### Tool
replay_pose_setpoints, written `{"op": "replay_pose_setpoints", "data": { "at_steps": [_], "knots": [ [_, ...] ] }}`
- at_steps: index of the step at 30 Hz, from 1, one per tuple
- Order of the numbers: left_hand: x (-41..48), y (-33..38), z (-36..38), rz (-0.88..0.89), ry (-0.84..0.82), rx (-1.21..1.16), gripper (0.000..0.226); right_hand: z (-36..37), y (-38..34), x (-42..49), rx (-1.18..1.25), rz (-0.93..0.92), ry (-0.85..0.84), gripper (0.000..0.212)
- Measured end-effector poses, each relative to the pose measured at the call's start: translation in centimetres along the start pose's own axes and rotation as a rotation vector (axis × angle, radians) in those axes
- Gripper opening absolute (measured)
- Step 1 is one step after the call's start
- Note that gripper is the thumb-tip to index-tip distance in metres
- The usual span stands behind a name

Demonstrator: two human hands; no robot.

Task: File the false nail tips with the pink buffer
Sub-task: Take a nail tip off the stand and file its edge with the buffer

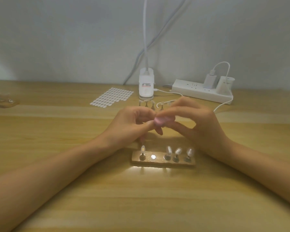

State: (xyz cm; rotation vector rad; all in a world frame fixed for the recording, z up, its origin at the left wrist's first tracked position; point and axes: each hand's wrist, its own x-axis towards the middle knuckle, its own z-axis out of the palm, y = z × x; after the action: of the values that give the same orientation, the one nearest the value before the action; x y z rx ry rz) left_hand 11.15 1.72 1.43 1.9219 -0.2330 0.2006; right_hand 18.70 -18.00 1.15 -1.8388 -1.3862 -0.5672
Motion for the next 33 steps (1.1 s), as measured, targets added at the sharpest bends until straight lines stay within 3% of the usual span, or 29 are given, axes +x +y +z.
{"op": "replay_pose_setpoints", "data": {
  "at_steps": [2, 5, 8, 11, 14, 17, 20, 24, 27, 30, 33],
  "knots": [
    [-0.01, 0.00, 0.01, 0.010, 0.003, -0.022, 0.013, -0.08, 0.11, 0.04, 0.000, 0.038, 0.031, 0.019],
    [-0.14, 0.03, 0.07, 0.018, -0.007, -0.016, 0.019, -0.04, 0.18, 0.03, 0.003, -0.007, 0.006, 0.020],
    [-0.13, -0.02, -0.03, 0.020, 0.001, -0.023, 0.011, -0.11, 0.18, -0.03, 0.006, 0.016, 0.039, 0.021],
    [-0.19, 0.11, 0.08, 0.033, -0.008, -0.004, 0.020, -0.18, 0.23, -0.09, 0.014, -0.012, 0.013, 0.021],
    [-0.08, 0.00, 0.01, 0.037, -0.006, -0.008, 0.012, -0.25, 0.31, -0.14, -0.004, 0.027, 0.033, 0.022],
    [-0.09, -0.03, 0.06, 0.025, -0.022, 0.014, 0.025, -0.12, 0.29, -0.21, 0.008, -0.017, -0.011, 0.020],
    [-0.08, -0.01, -0.01, 0.031, -0.018, -0.015, 0.009, -0.27, 0.39, -0.11, 0.003, 0.050, 0.036, 0.021],
    [-0.10, 0.03, 0.00, 0.022, -0.039, 0.004, 0.025, -0.09, 0.21, -0.23, 0.024, -0.010, -0.014, 0.020],
    [0.04, -0.07, -0.11, 0.007, -0.022, -0.009, 0.014, -0.13, 0.21, -0.13, 0.012, 0.049, 0.046, 0.020],
    [0.05, -0.12, -0.10, 0.010, -0.019, 0.010, 0.026, -0.09, 0.12, -0.14, 0.006, 0.017, 0.010, 0.020],
    [-0.03, -0.11, -0.19, 0.018, -0.016, -0.017, 0.011, -0.24, 0.47, -0.11, -0.009, 0.091, 0.040, 0.019]
  ]
}}
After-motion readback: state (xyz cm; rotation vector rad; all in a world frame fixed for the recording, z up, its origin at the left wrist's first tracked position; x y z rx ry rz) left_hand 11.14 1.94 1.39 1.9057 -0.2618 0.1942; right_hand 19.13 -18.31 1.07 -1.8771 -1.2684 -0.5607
